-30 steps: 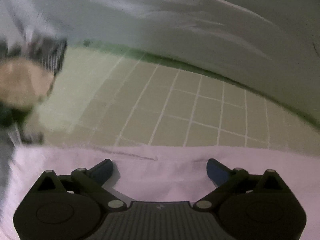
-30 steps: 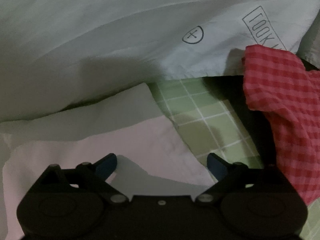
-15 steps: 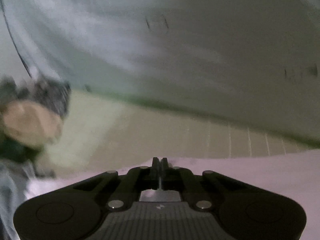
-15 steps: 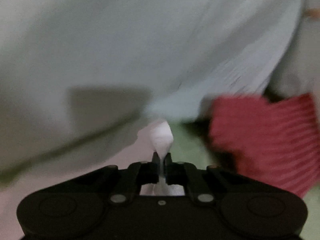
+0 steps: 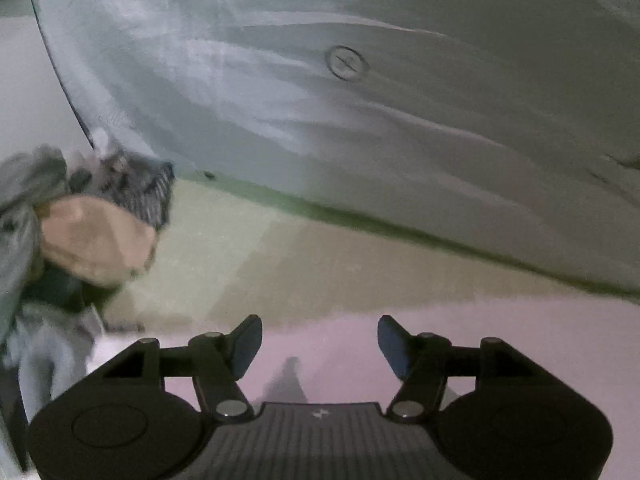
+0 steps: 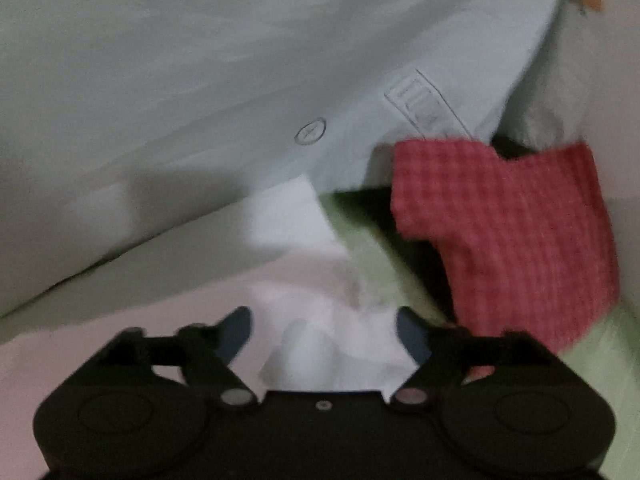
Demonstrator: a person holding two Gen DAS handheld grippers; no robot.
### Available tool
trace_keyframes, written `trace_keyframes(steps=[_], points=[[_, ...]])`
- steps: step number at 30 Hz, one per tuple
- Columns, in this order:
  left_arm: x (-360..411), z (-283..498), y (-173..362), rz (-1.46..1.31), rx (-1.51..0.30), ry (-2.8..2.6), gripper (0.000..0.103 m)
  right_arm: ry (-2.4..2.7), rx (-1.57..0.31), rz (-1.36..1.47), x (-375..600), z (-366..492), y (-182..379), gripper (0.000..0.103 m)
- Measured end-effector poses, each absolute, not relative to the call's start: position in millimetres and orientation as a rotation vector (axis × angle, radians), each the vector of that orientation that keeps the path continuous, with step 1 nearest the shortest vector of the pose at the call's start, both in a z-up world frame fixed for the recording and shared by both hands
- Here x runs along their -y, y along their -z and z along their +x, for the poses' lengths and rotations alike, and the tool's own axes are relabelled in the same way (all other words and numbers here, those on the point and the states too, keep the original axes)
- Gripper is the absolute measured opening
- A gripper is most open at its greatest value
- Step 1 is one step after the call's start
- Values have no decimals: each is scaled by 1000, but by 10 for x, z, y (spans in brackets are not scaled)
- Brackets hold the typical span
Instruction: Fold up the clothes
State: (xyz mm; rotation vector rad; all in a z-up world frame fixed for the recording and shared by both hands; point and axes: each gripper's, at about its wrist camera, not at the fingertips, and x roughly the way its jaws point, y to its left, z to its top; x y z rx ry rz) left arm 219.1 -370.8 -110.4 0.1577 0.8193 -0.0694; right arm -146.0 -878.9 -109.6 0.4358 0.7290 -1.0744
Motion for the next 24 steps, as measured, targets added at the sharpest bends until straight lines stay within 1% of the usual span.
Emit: trace_keyframes(steps=[2,4,5,8,11,17,24], points=[[3673,1911,1032,124,-839,103,72,1039,-725,476,8551,-1641,1067,87],[3645,1589,925,96,-836,127,77,1009,-729,488,8195,-1861,1002,99],[3621,1415,874,81,-833,141,81,996,-727,487,7994,-1971,958,101],[3565,887,725,41,-816,201,89,949,-709,478,7428,-2375,859,103],[3496,397,609,28,-787,268,94,923,-679,483,6980,-2755,794,103],[3371,-256,568,8,-780,294,95,938,-697,475,6487,-3405,822,103],[3393,-932,661,8,-808,291,95,987,-762,469,6371,-4082,992,103]])
